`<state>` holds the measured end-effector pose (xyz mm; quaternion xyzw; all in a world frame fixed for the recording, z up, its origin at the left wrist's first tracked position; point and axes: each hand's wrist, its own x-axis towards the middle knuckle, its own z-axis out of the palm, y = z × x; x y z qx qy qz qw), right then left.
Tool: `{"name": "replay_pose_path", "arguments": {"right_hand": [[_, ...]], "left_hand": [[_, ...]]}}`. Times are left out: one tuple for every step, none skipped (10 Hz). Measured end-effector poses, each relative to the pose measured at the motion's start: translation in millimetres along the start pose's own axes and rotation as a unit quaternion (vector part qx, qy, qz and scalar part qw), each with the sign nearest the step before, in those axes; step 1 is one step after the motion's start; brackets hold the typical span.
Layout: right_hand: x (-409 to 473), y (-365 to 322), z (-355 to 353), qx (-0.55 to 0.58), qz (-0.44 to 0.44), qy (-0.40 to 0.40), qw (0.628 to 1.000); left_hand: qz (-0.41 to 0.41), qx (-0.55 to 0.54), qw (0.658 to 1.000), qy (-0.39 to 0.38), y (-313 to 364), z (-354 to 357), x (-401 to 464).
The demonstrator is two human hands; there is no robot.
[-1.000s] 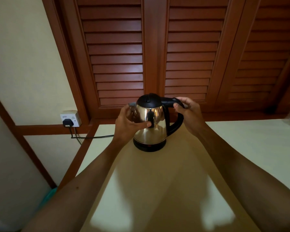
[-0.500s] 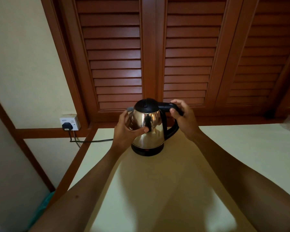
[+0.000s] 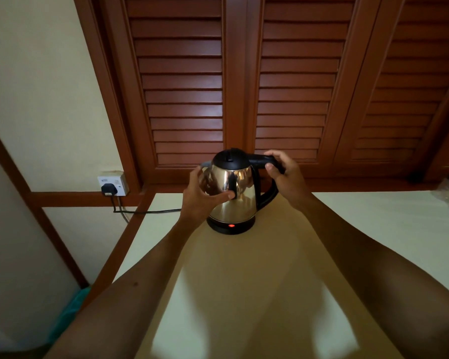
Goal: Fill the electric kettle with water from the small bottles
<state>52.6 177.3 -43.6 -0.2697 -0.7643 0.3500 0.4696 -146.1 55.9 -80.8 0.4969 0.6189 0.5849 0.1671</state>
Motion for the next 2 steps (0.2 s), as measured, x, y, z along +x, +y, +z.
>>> {"name": "replay_pose_path", "arguments": {"right_hand": [[1,-8,0,0.008,0.013,0.013,1.000],[-19,8,7,0.033,0.012,0.044,0.998]], "left_hand": [[0.007,0.005,1.000,0.004,5,0,-1],[0.028,-0.004,1.000,-0.006,-3,-1,-4]]}}
